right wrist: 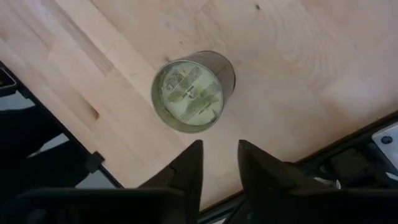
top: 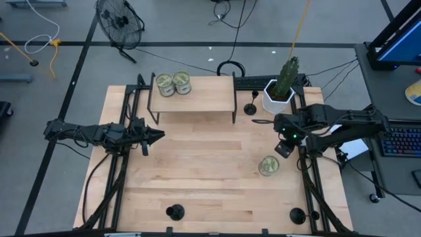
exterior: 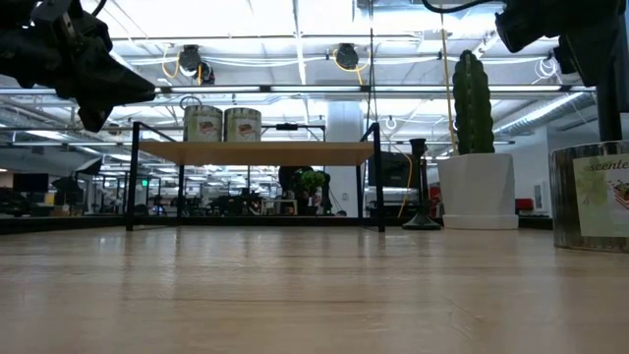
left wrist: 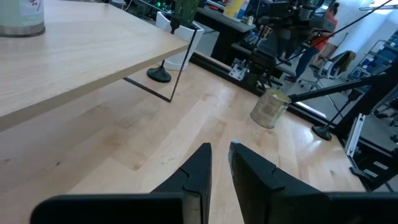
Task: Pick & Place candle stick holders
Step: Put the green scented candle on the shelf
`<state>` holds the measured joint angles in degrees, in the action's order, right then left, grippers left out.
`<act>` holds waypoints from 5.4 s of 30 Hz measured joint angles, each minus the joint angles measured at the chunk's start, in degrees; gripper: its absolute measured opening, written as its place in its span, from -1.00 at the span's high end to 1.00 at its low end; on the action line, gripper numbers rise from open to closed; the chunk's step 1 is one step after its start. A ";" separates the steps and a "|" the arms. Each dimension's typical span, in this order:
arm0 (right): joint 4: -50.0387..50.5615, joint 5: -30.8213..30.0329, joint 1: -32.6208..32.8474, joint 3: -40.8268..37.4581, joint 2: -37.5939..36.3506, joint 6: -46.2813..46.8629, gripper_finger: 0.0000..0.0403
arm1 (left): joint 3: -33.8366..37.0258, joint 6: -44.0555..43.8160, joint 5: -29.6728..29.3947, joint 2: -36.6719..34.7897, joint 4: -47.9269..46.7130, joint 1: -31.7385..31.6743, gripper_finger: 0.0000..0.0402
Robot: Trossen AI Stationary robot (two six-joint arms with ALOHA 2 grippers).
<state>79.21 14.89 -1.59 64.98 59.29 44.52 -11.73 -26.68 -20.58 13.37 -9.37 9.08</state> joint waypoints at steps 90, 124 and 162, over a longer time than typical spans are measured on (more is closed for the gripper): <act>-26.37 -0.12 6.35 -23.90 0.02 23.33 0.99 | -0.02 -0.28 -0.53 0.02 -0.15 0.02 0.69; -29.43 -12.16 2.08 11.29 22.25 -8.54 1.00 | -0.02 -9.10 2.55 0.13 1.44 0.04 0.69; -48.56 -13.10 -4.08 19.83 34.75 -28.95 1.00 | -26.93 18.46 4.64 39.94 4.79 -0.14 0.69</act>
<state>30.65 1.78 -5.67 84.82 94.04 15.57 -38.65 -8.21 -15.94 53.30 -4.57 8.94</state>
